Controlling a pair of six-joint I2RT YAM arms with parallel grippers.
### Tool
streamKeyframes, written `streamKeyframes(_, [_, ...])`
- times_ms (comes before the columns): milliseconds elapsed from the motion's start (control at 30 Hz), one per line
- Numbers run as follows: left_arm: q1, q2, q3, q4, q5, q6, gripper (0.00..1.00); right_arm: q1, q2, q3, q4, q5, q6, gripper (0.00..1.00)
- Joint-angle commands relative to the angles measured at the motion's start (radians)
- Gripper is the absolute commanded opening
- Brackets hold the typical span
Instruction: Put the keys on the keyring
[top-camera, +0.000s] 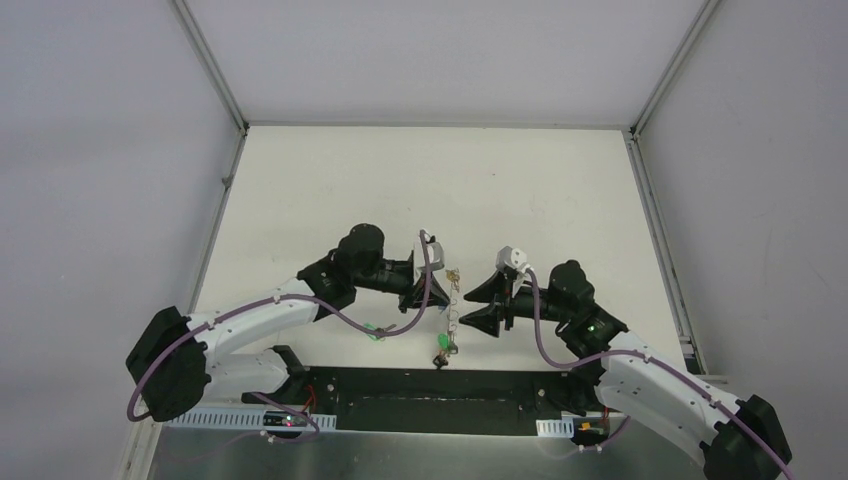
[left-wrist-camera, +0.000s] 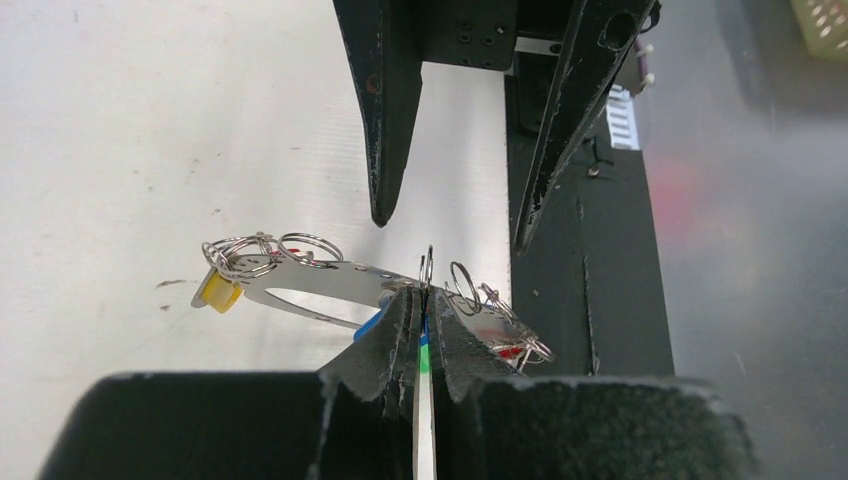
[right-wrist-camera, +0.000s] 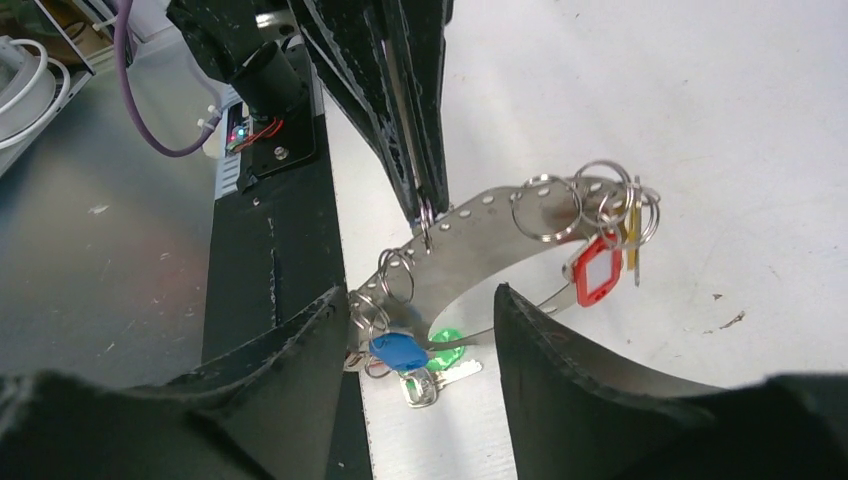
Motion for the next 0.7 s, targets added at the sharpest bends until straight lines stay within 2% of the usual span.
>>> streamKeyframes(0, [-0.022,-0.058,0.162,-0.361,-0.06,0.2,0.0,0.0,-0.028,0.055,0.01,0.024,-0.001,0.58])
streamKeyframes(133, [-0.056,-0.035,0.284,-0.569,-0.138,0.289,0.0,-0.001,-0.013,0.08,0.007,0.01,-0.004,0.59])
streamKeyframes(300, [-0.113,0.048,0.419,-0.72,-0.239,0.339,0.0,0.0,0.016,0.112,0.008,-0.016,-0.005,0.57])
streamKeyframes(367, [-0.137,0.087,0.465,-0.758,-0.285,0.339,0.0,0.0,0.025,0.117,0.008,-0.025,-0.006,0.53])
streamKeyframes(400, [-0.146,0.105,0.485,-0.774,-0.299,0.337,0.0,0.0,0.028,0.118,0.01,-0.03,-0.006,0.47])
streamKeyframes(467, [-0.161,0.14,0.521,-0.802,-0.328,0.335,0.0,-0.001,0.034,0.115,0.018,-0.04,-0.005,0.42])
streamKeyframes(667, [-0.19,0.203,0.56,-0.821,-0.354,0.345,0.0,0.0,0.047,0.088,0.043,-0.044,0.008,0.41])
